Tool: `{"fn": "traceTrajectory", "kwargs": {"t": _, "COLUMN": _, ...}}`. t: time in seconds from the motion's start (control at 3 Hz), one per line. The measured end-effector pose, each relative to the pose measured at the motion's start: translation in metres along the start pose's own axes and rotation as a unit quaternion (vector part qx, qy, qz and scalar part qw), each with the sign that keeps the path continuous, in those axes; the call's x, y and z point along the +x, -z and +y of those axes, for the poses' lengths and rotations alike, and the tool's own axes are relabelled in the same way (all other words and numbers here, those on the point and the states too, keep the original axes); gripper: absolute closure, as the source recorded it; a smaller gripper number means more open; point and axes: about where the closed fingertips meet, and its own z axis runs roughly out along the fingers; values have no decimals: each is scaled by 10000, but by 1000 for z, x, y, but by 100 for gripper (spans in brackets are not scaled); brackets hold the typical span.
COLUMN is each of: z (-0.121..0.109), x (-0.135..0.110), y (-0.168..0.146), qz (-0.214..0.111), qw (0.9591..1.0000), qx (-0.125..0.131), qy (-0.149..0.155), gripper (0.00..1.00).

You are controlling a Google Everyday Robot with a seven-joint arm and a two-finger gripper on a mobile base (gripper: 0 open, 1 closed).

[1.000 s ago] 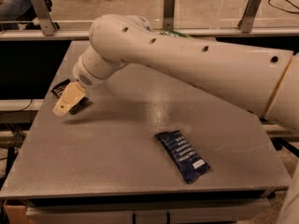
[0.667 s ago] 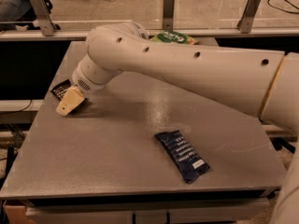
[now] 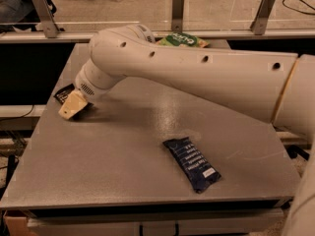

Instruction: Move rxbar chocolate near green rice chip bag

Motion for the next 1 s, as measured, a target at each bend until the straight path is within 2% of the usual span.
{"fn": "traceTrajectory", "kwargs": {"t": 0.33, "z": 0, "x": -2, "y": 2, "qz": 0, "qw": 10000, "qx": 0, "qy": 0, "gripper": 88}}
{"fn": "traceTrajectory", "kwargs": {"t": 0.67, "z": -1, "x": -3, "y": 3, "qz": 0, "qw": 10000, "qx": 1, "qy": 1, "gripper": 100}}
{"fn": "traceTrajectory", "kwargs": {"t": 1.0, "z": -1, "x": -4, "y": 4, "qz": 0, "qw": 10000, "qx": 1, "qy": 1, "gripper": 100}}
